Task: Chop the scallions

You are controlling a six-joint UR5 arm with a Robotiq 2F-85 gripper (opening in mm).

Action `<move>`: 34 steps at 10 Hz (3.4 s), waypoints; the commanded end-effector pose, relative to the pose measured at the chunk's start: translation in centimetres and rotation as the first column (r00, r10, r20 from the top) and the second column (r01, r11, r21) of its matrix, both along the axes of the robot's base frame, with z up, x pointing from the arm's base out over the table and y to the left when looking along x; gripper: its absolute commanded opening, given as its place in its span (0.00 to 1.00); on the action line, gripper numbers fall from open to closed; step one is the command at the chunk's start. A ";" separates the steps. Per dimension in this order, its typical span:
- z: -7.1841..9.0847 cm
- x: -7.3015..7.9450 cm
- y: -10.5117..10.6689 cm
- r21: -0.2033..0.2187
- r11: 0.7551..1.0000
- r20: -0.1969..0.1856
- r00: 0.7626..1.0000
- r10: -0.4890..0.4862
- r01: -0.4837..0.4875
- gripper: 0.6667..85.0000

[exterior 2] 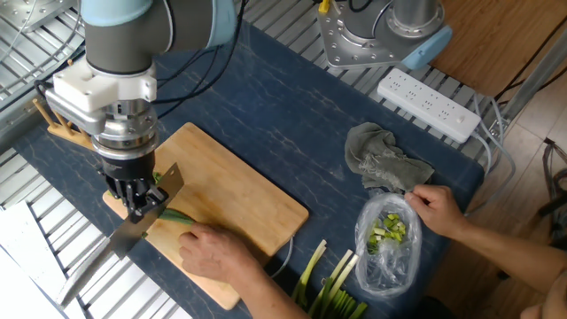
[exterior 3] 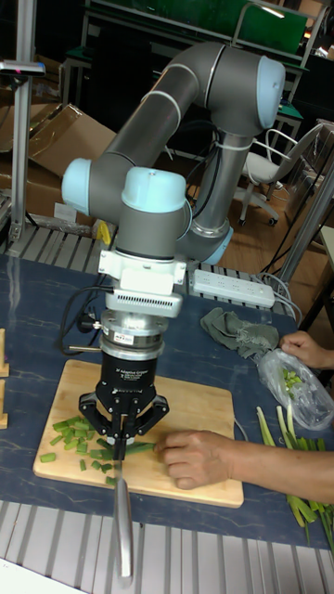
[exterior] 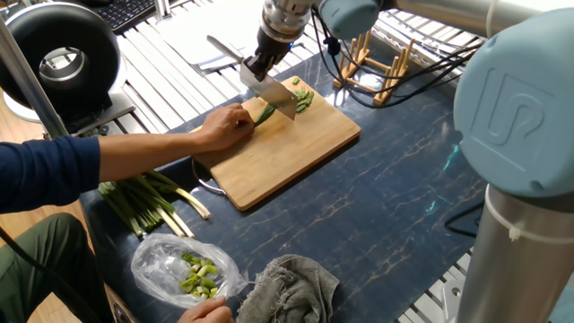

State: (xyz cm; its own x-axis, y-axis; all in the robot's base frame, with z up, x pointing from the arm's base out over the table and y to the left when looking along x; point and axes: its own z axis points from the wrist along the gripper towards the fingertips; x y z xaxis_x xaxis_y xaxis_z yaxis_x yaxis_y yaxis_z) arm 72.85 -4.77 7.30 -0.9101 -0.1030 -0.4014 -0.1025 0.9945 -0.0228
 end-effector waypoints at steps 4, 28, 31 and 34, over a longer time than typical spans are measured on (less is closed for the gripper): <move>0.5 0.3 -0.4 -0.103 0.992 0.025 0.998 -0.065 0.067 0.01; 3.2 -6.7 4.2 0.013 0.999 -0.148 0.988 0.033 -0.031 0.01; 2.6 -6.5 2.1 0.007 1.000 -0.144 0.990 0.003 -0.002 0.01; 2.5 -5.9 0.9 0.034 0.998 -0.126 0.991 -0.044 0.049 0.01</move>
State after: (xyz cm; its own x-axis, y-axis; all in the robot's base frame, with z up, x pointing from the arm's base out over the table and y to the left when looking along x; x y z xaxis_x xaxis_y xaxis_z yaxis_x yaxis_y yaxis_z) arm 66.59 -2.85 9.84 -0.9576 -0.0908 -0.2733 -0.0946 0.9955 0.0005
